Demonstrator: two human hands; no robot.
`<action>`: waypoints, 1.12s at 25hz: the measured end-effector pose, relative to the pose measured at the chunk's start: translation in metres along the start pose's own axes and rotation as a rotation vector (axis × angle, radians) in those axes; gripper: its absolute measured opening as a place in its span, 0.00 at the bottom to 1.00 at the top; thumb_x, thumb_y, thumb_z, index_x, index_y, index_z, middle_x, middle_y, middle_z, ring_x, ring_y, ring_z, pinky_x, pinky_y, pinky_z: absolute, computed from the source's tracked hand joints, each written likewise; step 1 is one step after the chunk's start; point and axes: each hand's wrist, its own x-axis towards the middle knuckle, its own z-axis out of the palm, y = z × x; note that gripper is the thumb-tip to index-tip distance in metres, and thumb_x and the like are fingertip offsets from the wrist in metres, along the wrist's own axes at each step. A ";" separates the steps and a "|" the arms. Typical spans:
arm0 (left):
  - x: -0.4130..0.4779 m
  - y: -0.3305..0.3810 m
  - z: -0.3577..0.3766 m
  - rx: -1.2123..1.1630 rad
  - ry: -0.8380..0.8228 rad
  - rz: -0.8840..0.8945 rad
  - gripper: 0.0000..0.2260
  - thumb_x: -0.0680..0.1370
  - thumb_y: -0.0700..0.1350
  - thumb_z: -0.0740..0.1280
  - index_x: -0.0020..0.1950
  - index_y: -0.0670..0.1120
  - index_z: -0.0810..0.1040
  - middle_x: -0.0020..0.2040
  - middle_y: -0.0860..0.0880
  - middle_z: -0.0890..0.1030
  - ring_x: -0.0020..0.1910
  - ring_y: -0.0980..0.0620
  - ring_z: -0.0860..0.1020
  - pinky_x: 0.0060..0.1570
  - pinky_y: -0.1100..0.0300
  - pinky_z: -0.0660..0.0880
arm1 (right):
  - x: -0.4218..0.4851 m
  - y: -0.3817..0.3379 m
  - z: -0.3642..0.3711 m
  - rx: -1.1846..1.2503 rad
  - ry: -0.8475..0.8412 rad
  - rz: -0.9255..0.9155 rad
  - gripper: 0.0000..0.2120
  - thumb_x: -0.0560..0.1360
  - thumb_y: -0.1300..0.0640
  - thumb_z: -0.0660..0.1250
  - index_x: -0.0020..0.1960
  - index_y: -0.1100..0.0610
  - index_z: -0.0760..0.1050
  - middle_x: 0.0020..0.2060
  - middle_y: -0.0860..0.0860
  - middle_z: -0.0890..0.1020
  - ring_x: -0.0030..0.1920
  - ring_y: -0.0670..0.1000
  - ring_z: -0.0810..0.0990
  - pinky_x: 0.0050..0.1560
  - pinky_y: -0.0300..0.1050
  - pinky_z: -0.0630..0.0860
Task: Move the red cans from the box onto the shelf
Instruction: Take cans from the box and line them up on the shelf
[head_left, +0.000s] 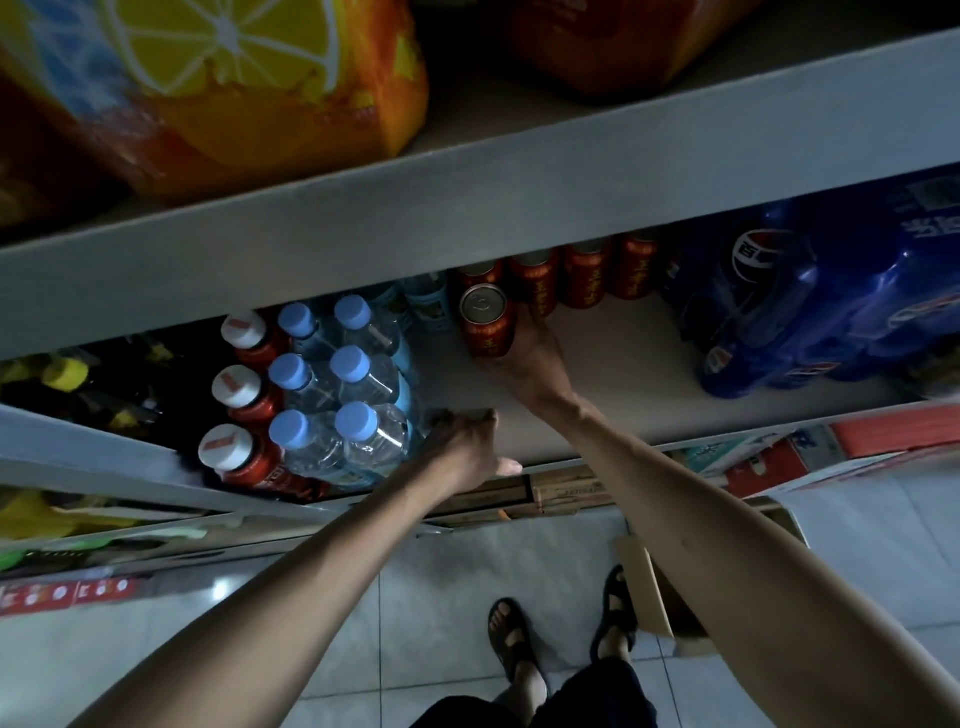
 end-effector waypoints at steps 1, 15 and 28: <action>0.000 0.001 0.000 0.005 -0.001 0.005 0.35 0.74 0.64 0.65 0.72 0.42 0.65 0.71 0.38 0.71 0.69 0.38 0.69 0.70 0.49 0.62 | -0.001 -0.001 -0.001 0.018 -0.011 -0.001 0.37 0.66 0.45 0.77 0.70 0.53 0.67 0.64 0.54 0.77 0.62 0.56 0.77 0.58 0.48 0.75; -0.051 0.087 0.008 -0.233 0.486 0.331 0.16 0.78 0.45 0.65 0.65 0.44 0.74 0.63 0.44 0.77 0.60 0.44 0.75 0.57 0.51 0.74 | -0.215 0.057 -0.149 -0.068 0.062 0.275 0.09 0.74 0.64 0.68 0.53 0.57 0.81 0.45 0.49 0.84 0.42 0.47 0.82 0.42 0.34 0.78; -0.038 0.320 0.205 -0.476 -0.413 0.294 0.09 0.77 0.42 0.69 0.55 0.41 0.79 0.45 0.45 0.81 0.40 0.49 0.81 0.36 0.64 0.74 | -0.423 0.263 -0.250 -0.104 -0.033 0.776 0.13 0.73 0.66 0.62 0.52 0.56 0.81 0.36 0.49 0.79 0.41 0.57 0.82 0.44 0.47 0.77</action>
